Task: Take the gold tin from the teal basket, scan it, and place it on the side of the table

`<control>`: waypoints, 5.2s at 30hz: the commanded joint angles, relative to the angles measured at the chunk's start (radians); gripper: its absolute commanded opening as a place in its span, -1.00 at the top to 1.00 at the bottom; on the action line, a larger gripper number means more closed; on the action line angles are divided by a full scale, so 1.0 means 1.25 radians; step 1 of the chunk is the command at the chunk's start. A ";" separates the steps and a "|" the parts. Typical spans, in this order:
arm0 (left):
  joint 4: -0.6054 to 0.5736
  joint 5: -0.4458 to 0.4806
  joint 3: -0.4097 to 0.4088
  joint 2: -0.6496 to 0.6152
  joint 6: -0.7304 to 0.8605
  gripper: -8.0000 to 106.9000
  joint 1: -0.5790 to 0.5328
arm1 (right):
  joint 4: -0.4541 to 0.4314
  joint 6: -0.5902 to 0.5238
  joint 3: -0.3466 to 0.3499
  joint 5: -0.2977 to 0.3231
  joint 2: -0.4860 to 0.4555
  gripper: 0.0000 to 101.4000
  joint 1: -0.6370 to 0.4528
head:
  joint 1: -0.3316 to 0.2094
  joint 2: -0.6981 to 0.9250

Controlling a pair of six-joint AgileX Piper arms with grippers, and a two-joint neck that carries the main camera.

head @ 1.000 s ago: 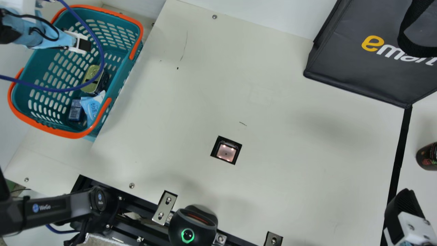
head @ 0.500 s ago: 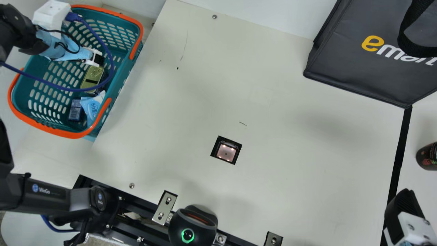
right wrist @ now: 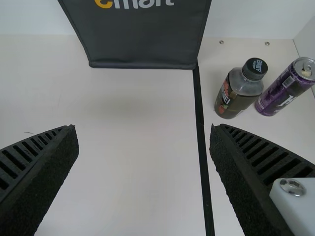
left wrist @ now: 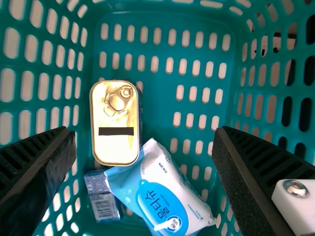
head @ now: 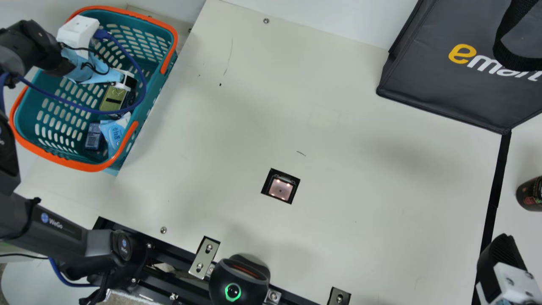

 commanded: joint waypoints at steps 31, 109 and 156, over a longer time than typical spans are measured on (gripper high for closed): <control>0.134 -0.208 0.042 0.135 -0.228 -0.71 -0.007 | 0.000 0.000 0.000 0.000 0.000 -0.87 0.000 | -0.023 0.002; 0.083 -0.167 -0.077 0.306 -0.254 0.11 -0.022 | 0.000 0.000 0.000 0.000 0.000 -0.87 0.000 | -0.023 0.002; 0.086 -0.006 0.065 -0.223 -0.382 1.00 -0.016 | 0.000 0.000 0.000 0.000 0.000 -0.87 0.000 | -0.023 0.002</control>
